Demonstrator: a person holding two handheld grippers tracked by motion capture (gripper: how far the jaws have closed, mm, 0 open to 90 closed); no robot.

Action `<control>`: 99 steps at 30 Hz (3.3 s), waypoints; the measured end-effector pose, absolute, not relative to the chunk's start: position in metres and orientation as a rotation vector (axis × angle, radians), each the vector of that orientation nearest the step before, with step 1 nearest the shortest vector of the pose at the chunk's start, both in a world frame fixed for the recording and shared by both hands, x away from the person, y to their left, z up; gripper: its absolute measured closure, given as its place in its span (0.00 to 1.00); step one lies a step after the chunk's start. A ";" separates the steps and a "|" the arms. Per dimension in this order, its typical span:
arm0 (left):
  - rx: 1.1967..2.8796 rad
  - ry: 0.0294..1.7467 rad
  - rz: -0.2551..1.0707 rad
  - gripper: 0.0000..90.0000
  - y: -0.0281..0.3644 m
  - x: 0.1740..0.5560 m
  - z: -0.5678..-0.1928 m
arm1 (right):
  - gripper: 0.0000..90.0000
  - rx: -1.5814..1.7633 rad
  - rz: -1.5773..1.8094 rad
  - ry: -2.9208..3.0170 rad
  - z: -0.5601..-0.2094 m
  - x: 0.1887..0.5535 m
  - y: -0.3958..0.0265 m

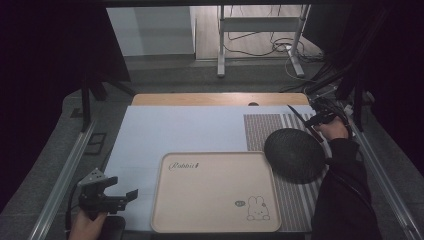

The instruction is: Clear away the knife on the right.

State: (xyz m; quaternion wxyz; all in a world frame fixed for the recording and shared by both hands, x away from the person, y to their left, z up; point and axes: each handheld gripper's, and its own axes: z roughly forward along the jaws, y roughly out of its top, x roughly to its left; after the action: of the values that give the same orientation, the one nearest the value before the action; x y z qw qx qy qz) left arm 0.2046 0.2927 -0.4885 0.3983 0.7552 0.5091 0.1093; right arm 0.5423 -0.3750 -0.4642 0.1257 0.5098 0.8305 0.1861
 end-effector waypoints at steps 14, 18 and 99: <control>1.908 1.289 0.277 0.03 0.293 0.205 -0.489 | 0.86 1.416 0.620 2.497 -0.460 0.513 -0.346; 1.912 1.289 0.277 0.02 0.293 0.205 -0.488 | 0.86 1.391 0.646 2.525 -0.461 0.503 -0.338; 1.909 1.290 0.276 0.03 0.293 0.205 -0.489 | 0.77 0.904 0.776 2.861 -0.484 0.326 -0.190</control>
State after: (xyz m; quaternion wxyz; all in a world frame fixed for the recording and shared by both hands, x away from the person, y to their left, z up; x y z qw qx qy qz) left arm 0.2052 0.2931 -0.4886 0.3994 0.7542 0.5097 0.1089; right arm 0.3257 -0.1902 -0.4839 0.0211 0.2916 0.9230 0.2503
